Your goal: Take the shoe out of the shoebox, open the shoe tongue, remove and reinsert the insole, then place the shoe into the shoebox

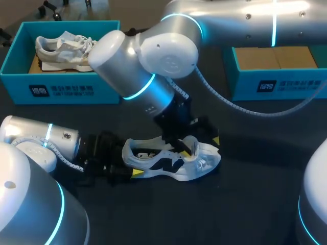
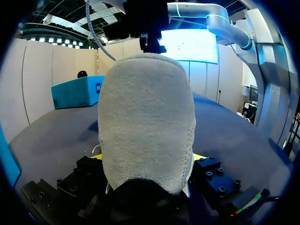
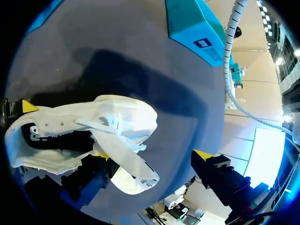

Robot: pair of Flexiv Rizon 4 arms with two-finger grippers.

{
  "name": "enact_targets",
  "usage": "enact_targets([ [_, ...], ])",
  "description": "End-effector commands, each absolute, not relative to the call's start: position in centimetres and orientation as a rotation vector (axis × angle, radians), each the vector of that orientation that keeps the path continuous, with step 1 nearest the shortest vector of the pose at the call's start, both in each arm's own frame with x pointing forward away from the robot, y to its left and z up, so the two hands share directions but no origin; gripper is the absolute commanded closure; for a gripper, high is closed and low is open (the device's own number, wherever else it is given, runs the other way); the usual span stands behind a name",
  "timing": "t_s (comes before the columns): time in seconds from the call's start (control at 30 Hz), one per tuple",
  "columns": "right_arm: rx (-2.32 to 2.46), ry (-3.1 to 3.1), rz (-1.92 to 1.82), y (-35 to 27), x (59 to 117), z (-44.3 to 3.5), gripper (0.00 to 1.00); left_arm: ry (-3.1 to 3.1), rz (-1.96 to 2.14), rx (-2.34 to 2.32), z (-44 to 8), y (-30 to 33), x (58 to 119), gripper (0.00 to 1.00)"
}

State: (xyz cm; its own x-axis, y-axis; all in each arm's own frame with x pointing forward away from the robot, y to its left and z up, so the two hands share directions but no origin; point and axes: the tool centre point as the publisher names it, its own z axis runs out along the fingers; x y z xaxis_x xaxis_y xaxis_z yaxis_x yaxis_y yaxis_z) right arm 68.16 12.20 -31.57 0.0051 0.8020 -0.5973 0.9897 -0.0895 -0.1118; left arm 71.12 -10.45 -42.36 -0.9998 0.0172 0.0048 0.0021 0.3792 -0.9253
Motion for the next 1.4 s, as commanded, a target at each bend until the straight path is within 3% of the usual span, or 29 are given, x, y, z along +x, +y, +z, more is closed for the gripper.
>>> enact_targets([
  [0.03, 2.332, 1.110, -0.534, 12.3, 67.5, -31.7, 0.00, -2.599, 1.735, -0.019, -42.7, -10.5, 71.1, 1.00],
  [0.73, 2.343, 1.109, -0.510, 12.3, 67.5, -31.3, 0.00, -2.599, 1.735, -0.019, -42.7, -10.5, 71.1, 1.00],
  [1.4, 2.345, 1.318, -0.371, 16.0, 70.3, -27.2, 0.00, -2.599, 1.735, -0.019, -42.7, -10.5, 71.1, 1.00],
])
